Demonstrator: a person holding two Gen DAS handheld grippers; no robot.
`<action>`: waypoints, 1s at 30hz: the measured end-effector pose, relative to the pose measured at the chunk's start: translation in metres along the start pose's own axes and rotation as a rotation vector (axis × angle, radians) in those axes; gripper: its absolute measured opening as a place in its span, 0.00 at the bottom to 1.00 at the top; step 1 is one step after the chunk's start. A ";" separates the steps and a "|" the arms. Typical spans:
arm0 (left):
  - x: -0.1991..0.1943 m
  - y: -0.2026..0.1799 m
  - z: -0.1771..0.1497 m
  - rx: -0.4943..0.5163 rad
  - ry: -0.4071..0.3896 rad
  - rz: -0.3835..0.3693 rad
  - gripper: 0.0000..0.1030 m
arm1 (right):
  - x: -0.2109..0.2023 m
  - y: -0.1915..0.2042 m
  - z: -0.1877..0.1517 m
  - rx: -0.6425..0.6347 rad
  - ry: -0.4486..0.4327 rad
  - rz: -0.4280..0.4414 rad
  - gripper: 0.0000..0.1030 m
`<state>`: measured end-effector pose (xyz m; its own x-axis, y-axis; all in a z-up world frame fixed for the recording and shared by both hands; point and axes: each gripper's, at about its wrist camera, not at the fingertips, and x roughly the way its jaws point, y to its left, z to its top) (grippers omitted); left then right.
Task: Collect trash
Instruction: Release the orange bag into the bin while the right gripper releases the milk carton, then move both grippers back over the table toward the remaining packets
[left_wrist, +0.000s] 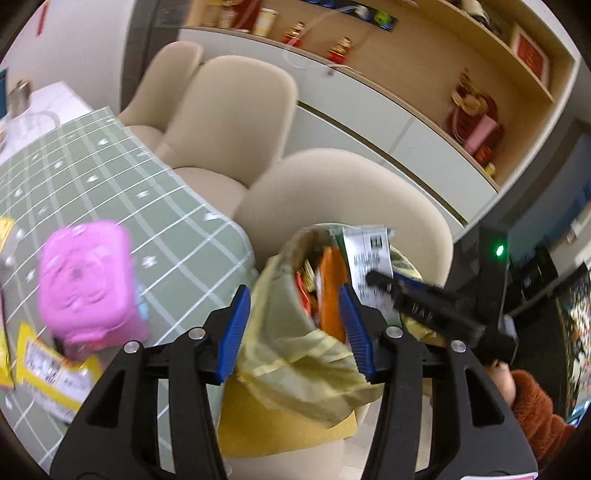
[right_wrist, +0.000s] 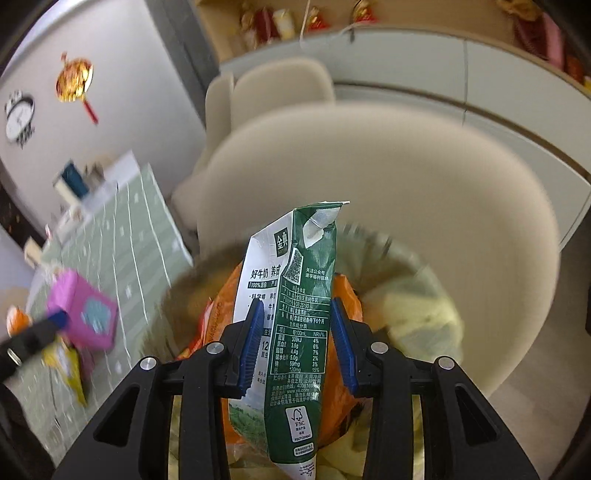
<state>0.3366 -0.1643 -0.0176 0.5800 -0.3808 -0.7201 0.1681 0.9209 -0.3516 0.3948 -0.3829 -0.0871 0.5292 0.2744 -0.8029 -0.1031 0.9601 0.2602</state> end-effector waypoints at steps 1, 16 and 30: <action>0.001 0.003 0.001 -0.016 -0.002 0.004 0.46 | 0.005 0.001 -0.005 -0.008 0.024 0.003 0.34; -0.010 0.018 -0.028 -0.047 0.032 0.080 0.50 | -0.013 0.008 -0.020 -0.050 -0.011 -0.027 0.46; -0.061 0.041 -0.050 0.043 0.016 0.167 0.50 | -0.100 0.026 -0.042 0.047 -0.170 -0.028 0.54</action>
<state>0.2686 -0.1073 -0.0180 0.5897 -0.2230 -0.7762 0.1047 0.9741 -0.2003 0.3039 -0.3835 -0.0223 0.6667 0.2304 -0.7088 -0.0491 0.9625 0.2668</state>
